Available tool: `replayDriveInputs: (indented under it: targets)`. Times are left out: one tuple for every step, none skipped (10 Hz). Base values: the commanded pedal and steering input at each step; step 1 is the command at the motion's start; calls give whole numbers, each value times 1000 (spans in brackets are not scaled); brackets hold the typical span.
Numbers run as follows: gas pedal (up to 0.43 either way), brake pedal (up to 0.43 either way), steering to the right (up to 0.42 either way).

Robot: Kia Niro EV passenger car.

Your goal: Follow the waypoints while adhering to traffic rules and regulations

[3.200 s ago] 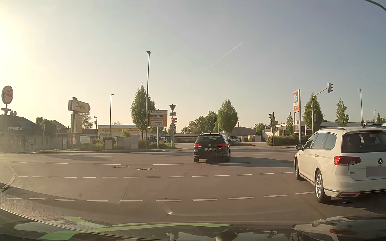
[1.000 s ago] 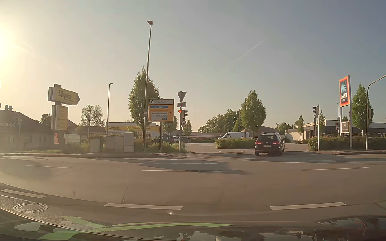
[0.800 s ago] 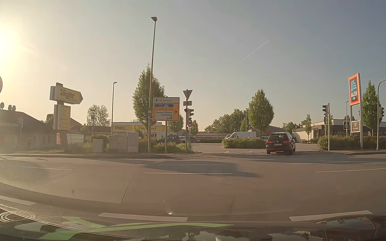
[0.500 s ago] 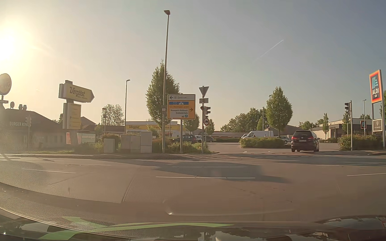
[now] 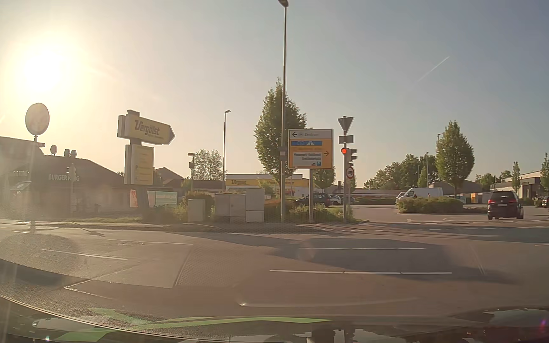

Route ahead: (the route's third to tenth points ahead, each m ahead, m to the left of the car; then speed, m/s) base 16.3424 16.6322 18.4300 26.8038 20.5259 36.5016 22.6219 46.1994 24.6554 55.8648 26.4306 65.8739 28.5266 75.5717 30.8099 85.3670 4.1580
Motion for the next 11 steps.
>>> replayDriveInputs:
  targets:
    - [98, 0, -338]
    - [110, 0, -351]
    - [118, 0, -369]
    - [169, 0, -375]
    - [209, 0, -373]
    - [220, 0, -364]
    - [220, 0, -351]
    - [228, 0, -336]
    - [228, 0, -322]
    - [228, 0, -310]
    - [228, 0, -304]
